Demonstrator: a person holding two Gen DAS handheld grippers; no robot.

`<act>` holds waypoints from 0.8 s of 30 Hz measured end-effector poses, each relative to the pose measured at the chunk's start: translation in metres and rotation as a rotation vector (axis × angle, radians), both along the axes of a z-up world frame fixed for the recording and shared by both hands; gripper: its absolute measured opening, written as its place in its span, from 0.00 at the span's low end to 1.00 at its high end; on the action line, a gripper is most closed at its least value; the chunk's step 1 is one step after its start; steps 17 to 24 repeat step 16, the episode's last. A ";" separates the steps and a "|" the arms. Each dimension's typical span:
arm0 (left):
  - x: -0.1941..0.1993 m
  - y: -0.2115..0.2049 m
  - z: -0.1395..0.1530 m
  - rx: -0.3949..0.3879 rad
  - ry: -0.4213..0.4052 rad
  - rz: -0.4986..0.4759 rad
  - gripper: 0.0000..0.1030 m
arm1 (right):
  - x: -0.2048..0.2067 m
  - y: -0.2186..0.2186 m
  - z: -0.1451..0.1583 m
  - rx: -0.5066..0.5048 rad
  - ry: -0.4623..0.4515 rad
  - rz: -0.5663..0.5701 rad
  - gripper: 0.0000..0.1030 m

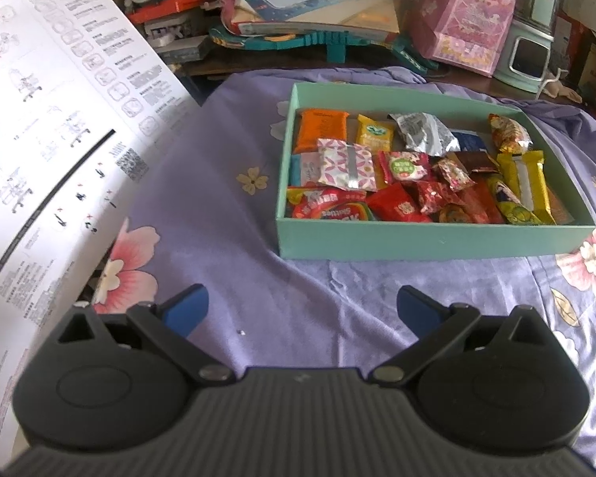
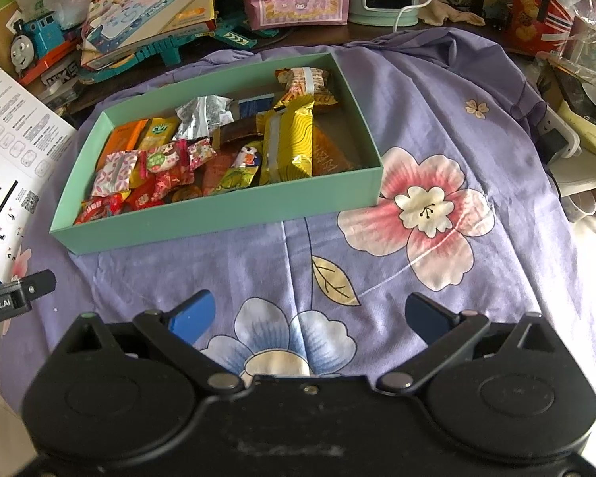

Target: Organize snacks

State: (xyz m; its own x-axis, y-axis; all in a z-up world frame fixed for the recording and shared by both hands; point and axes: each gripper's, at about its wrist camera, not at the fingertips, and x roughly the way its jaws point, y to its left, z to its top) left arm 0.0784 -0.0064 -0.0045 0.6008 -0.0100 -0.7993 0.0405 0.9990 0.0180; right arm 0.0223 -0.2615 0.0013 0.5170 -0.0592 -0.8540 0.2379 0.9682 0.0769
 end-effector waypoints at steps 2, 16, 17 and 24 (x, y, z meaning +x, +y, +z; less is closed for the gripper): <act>-0.001 -0.001 -0.001 0.007 -0.003 0.005 1.00 | 0.000 0.000 0.000 0.000 0.001 0.001 1.00; 0.001 0.000 0.001 0.027 -0.001 0.012 1.00 | 0.004 0.002 0.003 -0.008 -0.003 0.001 1.00; 0.001 0.000 0.001 0.027 -0.001 0.012 1.00 | 0.004 0.002 0.003 -0.008 -0.003 0.001 1.00; 0.001 0.000 0.001 0.027 -0.001 0.012 1.00 | 0.004 0.002 0.003 -0.008 -0.003 0.001 1.00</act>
